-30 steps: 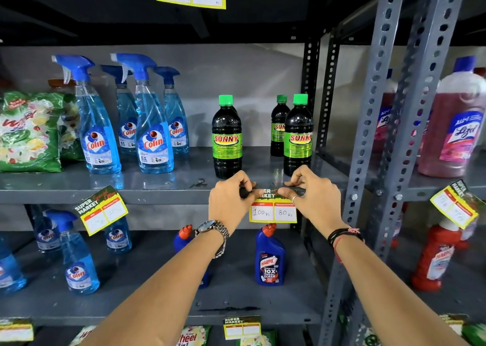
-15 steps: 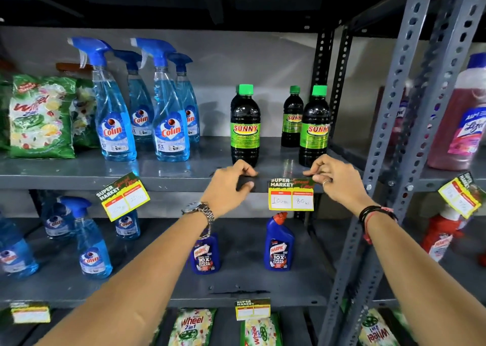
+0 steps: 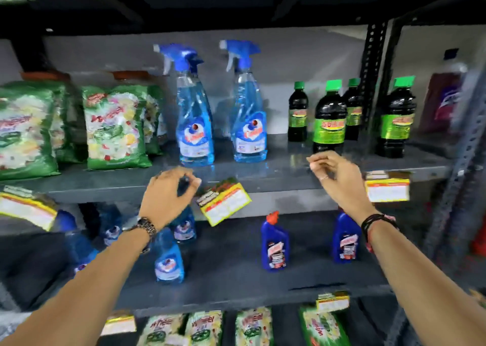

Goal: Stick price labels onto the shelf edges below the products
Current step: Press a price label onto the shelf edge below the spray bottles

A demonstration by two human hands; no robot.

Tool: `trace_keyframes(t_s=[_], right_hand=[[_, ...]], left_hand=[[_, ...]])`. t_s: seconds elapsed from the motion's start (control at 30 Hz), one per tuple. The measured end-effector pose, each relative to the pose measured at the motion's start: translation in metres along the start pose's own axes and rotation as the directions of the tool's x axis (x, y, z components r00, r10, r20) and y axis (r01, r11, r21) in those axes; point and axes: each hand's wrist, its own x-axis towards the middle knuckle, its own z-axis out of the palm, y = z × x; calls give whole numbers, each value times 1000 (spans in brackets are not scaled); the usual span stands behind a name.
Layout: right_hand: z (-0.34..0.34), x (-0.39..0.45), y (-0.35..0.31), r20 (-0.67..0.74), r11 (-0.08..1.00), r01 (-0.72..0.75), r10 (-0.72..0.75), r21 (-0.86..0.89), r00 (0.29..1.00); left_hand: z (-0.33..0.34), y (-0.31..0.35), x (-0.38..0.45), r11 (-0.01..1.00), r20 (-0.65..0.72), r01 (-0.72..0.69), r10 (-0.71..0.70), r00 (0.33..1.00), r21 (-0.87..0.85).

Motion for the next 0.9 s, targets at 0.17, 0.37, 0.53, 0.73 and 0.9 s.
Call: trace_keyframes(t_s=[0.17,0.37,0.53,0.73,0.9], right_hand=[[85,-13,-59,29,997,81,-80,-9,996],[132,-23,-93,104,991,73,-61,-114,993],[137,-27,-97,56,974,14,-2,-226,998],[139,-22,-100,67,930,41,-18,-365,998],[134,-21,-99,102,955,29,1,-296,995]], left_hand=[[-17,-31,-11,992,123,-117,123,985,-52],[-11,-29,-17,979,172,-189,174,970,74],[-1,-25,-18,995,83,-100,99,992,18],[-2,-19,-15,997,-22,-67,67,998,-23],[-7,-14,-12,998,-4,-37,36,999,-52]])
